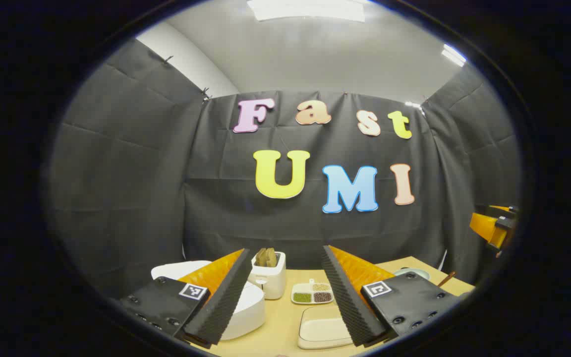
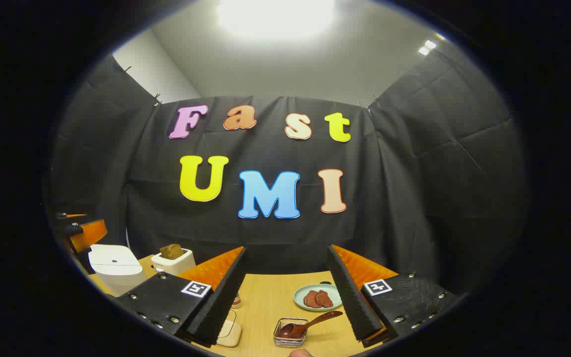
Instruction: Close the left gripper, press the button to open the rice cooker; take a wooden spoon from the chopstick holder with the right hand, scoop a spoonful of rice and pour it into the rice cooker, then put the wooden spoon back into the chopstick holder.
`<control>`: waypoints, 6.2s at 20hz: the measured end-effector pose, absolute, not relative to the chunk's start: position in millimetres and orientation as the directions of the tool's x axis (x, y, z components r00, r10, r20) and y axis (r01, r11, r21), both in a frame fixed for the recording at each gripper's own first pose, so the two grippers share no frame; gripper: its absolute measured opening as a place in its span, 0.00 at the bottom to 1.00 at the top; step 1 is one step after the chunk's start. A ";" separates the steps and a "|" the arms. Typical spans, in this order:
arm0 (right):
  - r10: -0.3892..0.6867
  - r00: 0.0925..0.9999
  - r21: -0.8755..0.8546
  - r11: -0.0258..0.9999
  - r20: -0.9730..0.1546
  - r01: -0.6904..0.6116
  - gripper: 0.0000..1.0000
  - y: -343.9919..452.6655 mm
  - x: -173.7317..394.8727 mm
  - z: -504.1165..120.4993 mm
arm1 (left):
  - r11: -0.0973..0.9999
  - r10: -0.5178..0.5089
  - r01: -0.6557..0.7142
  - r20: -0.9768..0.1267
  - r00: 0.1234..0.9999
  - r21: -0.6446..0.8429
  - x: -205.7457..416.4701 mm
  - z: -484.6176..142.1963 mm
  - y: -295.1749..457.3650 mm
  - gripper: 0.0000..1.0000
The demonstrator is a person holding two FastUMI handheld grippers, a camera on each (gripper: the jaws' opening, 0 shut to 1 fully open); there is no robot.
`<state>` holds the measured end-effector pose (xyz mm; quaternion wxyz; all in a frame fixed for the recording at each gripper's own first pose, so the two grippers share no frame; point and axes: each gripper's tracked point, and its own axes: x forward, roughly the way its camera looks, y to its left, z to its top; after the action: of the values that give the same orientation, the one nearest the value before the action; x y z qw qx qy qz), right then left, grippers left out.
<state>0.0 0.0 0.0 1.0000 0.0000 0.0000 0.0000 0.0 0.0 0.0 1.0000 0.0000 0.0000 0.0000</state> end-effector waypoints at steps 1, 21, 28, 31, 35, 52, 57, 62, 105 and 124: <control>0.000 1.000 -0.004 1.000 -0.004 0.000 0.96 -0.8 0.1 -2.3 | 1.000 0.000 0.000 0.006 1.000 0.006 -0.3 2.4 -0.1 0.98; 0.022 1.000 -0.014 1.000 -0.008 -0.022 0.96 9.0 1.1 -4.6 | 0.999 -0.027 0.026 0.048 0.998 0.035 -10.6 18.6 11.5 0.99; 0.018 1.000 -0.012 1.000 -0.015 -0.018 0.96 14.6 -1.3 -8.6 | 0.999 -0.018 0.015 0.066 0.998 0.036 -11.9 23.1 26.6 0.40; 0.025 0.999 -0.009 1.000 -0.024 -0.025 0.96 20.5 -3.3 -13.0 | 0.999 -0.042 0.042 0.038 0.998 0.015 -5.5 12.8 28.9 0.17; 0.023 1.000 -0.018 1.000 -0.015 -0.023 0.96 26.2 -4.2 -11.0 | 0.999 -0.048 0.048 0.016 0.999 0.010 0.5 4.8 45.2 0.09; -0.140 0.988 -0.082 0.988 -0.072 0.134 0.96 10.9 -34.4 -25.8 | 0.999 0.034 -0.031 -0.187 0.982 0.018 93.6 -108.2 159.5 0.09; -0.175 0.981 -0.100 0.981 -0.083 0.167 0.96 6.8 -43.0 -29.4 | 0.998 0.053 -0.057 -0.296 0.954 -0.006 106.5 -158.7 176.8 0.09; -0.187 0.977 -0.115 0.978 -0.098 0.175 0.96 4.4 -46.8 -33.1 | 0.998 0.058 -0.061 -0.357 0.932 0.004 107.6 -188.9 176.5 0.10; -0.098 0.970 0.132 0.983 -0.224 0.130 0.96 -82.3 34.5 -151.5 | 0.995 0.067 -0.073 0.077 0.995 0.071 -1.3 45.2 65.1 0.99; 0.118 0.859 0.346 0.936 -0.498 0.072 0.21 -49.5 77.7 -274.1 | 0.974 0.180 -0.179 0.003 0.984 0.136 -34.2 17.4 61.8 0.99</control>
<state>77.7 -49.5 -274.1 0.9474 0.1790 0.2651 0.0122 -34.2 61.8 17.4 0.9936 0.0680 0.0044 0.0904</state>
